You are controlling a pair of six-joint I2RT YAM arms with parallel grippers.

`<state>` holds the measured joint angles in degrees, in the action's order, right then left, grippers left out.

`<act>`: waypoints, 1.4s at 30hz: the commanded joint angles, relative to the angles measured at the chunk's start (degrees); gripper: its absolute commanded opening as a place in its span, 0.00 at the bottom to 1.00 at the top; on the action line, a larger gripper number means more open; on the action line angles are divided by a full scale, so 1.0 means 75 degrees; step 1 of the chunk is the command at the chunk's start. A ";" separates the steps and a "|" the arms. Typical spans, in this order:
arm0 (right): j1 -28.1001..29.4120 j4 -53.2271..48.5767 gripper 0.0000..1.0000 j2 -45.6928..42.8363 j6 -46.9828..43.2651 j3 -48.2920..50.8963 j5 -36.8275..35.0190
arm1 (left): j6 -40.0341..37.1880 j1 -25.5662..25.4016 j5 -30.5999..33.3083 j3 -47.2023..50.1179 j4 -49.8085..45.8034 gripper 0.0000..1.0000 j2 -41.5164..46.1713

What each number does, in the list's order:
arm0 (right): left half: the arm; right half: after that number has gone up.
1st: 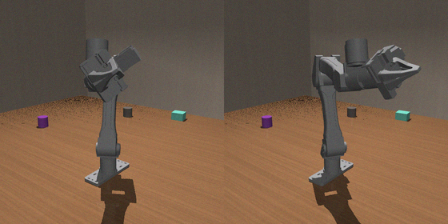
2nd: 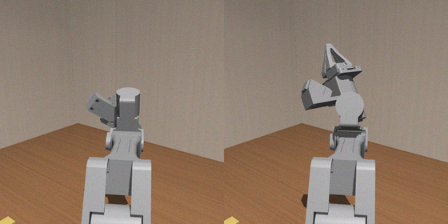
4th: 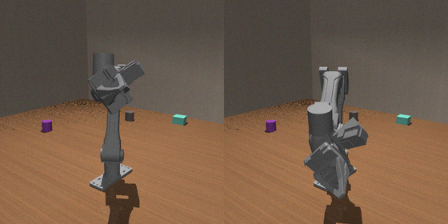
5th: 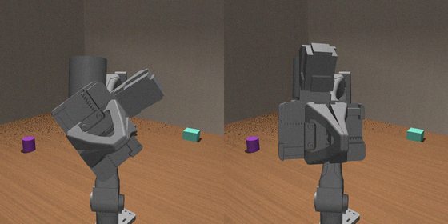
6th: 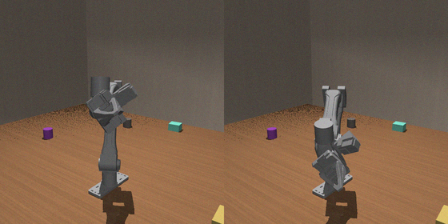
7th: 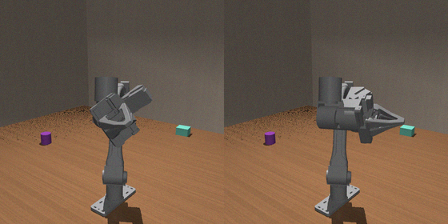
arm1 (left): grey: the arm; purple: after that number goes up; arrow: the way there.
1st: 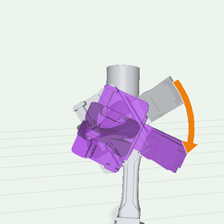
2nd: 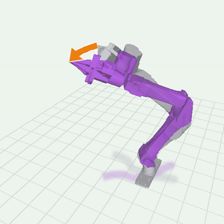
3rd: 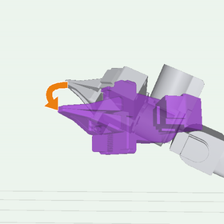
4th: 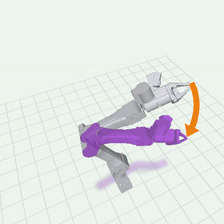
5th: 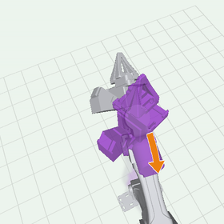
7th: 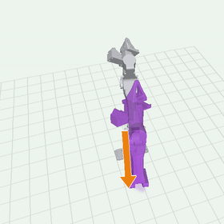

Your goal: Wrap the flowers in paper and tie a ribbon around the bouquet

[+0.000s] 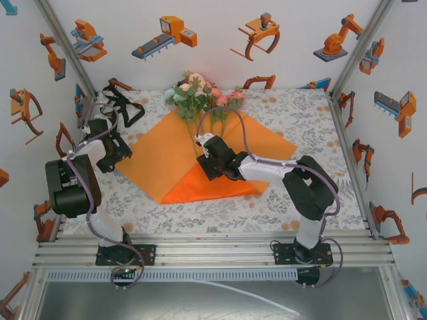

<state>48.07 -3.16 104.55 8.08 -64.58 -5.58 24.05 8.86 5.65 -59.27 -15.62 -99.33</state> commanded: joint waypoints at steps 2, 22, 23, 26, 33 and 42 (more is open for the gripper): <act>-0.0046 0.0127 0.53 -0.0276 0.0060 0.0040 0.0100 | -0.0334 0.0221 -0.0972 -0.0316 0.0017 0.79 -0.0261; -0.0117 0.0070 0.53 -0.0345 0.0072 0.0069 0.0100 | 0.0111 0.0318 -0.2684 -0.0006 0.0199 0.50 -0.0131; -0.0118 0.0058 0.53 -0.0364 0.0072 0.0077 0.0100 | 0.0065 0.0312 -0.2504 0.0057 0.0068 0.50 -0.0022; -0.0127 0.0069 0.53 -0.0342 0.0083 0.0058 0.0145 | -0.0092 0.0298 -0.1683 0.0188 -0.0329 0.50 0.0274; -0.0122 0.0023 0.53 -0.0291 0.0086 -0.0086 0.0218 | -0.0189 0.0252 -0.0869 0.0037 -0.0647 0.36 0.0089; -0.0128 -0.0024 0.53 -0.0337 0.0150 -0.0097 0.0182 | 0.0158 0.0248 -0.1464 0.0009 -0.0587 0.00 0.0502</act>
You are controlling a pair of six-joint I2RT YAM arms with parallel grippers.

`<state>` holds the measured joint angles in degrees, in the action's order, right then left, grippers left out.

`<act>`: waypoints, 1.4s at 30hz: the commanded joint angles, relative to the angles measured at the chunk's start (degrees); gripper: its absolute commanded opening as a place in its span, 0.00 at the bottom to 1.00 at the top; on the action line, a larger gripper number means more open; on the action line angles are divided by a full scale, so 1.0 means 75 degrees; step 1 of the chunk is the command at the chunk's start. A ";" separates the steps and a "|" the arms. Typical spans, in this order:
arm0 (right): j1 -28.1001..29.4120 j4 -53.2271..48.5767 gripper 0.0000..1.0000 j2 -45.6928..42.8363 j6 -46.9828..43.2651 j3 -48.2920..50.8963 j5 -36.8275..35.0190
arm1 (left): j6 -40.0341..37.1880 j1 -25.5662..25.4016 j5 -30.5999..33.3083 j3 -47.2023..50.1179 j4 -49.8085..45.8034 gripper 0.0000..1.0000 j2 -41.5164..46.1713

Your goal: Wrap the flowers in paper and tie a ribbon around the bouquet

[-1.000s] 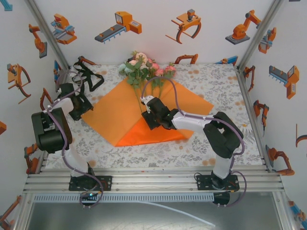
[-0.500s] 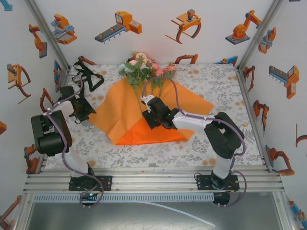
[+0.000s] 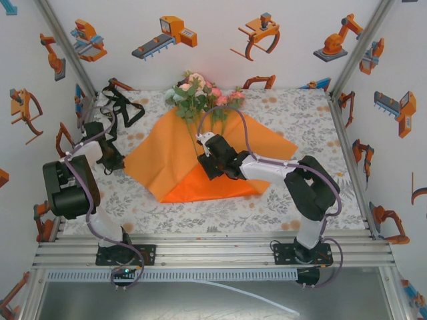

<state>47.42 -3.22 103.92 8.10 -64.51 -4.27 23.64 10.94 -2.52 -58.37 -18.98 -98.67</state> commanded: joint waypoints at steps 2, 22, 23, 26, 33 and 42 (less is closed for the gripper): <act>-0.0041 0.0010 0.53 -0.0205 0.0173 -0.0166 -0.0020 | 0.0819 -0.0068 -0.1279 0.0017 0.0193 0.00 0.0966; 0.0202 0.0056 0.53 -0.1725 0.1903 0.0776 0.0729 | 0.4795 -0.2051 -0.3483 -0.1568 0.1578 0.00 0.1230; 0.0304 0.0115 0.53 -0.1855 0.2063 0.0895 0.0775 | 0.4841 -0.2082 -0.3430 -0.1558 0.1603 0.00 0.1224; 0.0681 0.0220 0.52 -0.2065 0.2480 0.1136 0.0764 | 0.5026 -0.2199 -0.3379 -0.1624 0.1732 0.00 0.1188; 0.1121 0.0336 0.50 -0.1476 0.2333 0.0922 0.0312 | 0.5607 -0.2447 -0.3069 -0.1987 0.1891 0.00 0.0994; 0.1118 0.2217 0.51 -0.0074 0.2239 0.0659 0.1830 | 0.7040 -0.2650 -0.2345 -0.1941 0.2186 0.00 0.0935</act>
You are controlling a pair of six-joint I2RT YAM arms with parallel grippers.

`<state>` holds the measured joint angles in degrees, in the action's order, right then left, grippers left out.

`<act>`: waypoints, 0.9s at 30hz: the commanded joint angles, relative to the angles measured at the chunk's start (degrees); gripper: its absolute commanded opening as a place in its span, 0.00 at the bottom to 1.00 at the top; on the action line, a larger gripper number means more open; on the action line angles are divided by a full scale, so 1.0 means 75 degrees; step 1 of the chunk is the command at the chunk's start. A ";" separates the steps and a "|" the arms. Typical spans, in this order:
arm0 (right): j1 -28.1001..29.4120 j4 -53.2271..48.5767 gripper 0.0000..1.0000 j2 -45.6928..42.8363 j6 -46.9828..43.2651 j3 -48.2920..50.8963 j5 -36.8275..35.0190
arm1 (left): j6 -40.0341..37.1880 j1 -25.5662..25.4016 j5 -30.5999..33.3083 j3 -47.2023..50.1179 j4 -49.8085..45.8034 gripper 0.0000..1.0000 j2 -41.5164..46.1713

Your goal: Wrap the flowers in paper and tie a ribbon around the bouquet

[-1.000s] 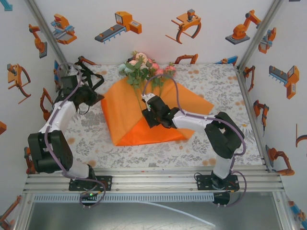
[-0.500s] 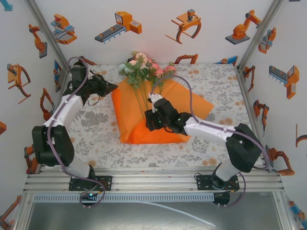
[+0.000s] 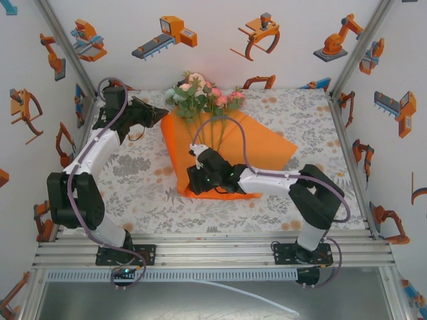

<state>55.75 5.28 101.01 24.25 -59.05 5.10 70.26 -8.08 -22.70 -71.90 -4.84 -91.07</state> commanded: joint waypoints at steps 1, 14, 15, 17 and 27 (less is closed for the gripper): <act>-0.0007 0.1363 0.53 0.0395 0.0005 0.0018 0.0736 | 0.0923 -0.0140 0.0403 -0.0148 0.0282 0.00 -0.0088; -0.0086 0.2700 0.87 -0.0215 -0.1346 0.0956 0.2357 | 0.0709 -0.0273 0.0938 -0.0210 -0.0146 0.00 0.0051; -0.0068 0.2762 0.88 -0.0162 -0.1196 0.0909 0.2081 | 0.0764 -0.0312 0.1032 -0.0116 -0.0140 0.00 0.0077; -0.0033 0.2951 0.88 0.0053 -0.0950 0.0769 0.1557 | 0.0949 -0.0384 0.1226 0.0016 -0.0141 0.00 0.0121; 0.0212 0.1755 0.87 0.0809 -0.0242 -0.0351 -0.0326 | 0.2286 -0.1141 0.3359 -0.0158 -0.0800 0.00 0.0178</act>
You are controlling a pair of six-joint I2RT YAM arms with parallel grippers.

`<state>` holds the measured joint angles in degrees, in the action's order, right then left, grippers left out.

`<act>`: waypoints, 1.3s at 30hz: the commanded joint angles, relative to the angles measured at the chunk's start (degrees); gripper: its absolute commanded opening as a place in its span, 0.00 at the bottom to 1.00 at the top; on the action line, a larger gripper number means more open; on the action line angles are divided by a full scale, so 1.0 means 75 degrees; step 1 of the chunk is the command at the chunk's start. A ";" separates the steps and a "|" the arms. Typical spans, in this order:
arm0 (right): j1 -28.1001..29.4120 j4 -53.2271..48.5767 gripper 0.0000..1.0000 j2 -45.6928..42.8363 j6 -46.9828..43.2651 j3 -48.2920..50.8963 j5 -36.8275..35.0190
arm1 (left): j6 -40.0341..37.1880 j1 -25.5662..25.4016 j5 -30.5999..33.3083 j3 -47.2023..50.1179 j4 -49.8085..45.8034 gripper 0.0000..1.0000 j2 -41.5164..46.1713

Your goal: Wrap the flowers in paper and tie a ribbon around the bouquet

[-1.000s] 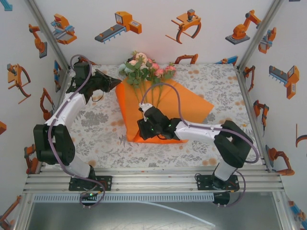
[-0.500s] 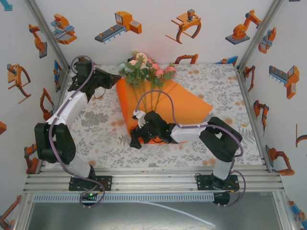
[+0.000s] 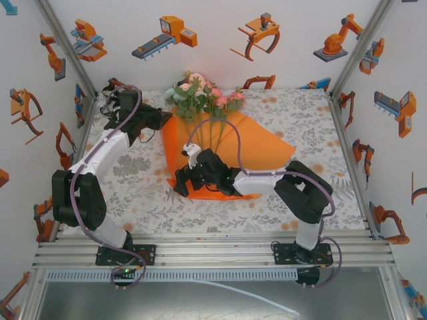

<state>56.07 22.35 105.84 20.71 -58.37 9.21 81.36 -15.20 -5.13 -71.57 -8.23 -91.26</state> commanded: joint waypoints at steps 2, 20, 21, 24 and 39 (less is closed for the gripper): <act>0.0233 -0.0642 0.88 0.0240 0.0182 -0.0497 -0.0862 | 0.1100 -0.0319 0.1376 -0.0309 -0.0366 0.00 0.0094; 0.0391 -0.0340 0.94 0.0091 0.0378 -0.0235 -0.0735 | 0.1214 -0.0636 0.1936 -0.0761 -0.0439 0.00 -0.0245; 0.0404 -0.0559 0.92 0.0187 0.0564 -0.0439 -0.0982 | 0.1270 -0.0669 0.2009 -0.0733 -0.0438 0.00 -0.0219; 0.0434 -0.0992 0.88 0.0387 0.0928 -0.0865 -0.1354 | 0.1363 -0.0767 0.2187 -0.0733 -0.0519 0.00 -0.0179; 0.0329 -0.1243 0.16 0.0025 0.1236 -0.0671 -0.0930 | 0.0969 -0.0718 0.2523 -0.1056 -0.0591 0.10 -0.0160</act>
<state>58.96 11.40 108.29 28.80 -64.62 -0.64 89.08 -21.26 12.10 -77.58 -11.33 -94.26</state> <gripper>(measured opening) 0.207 0.072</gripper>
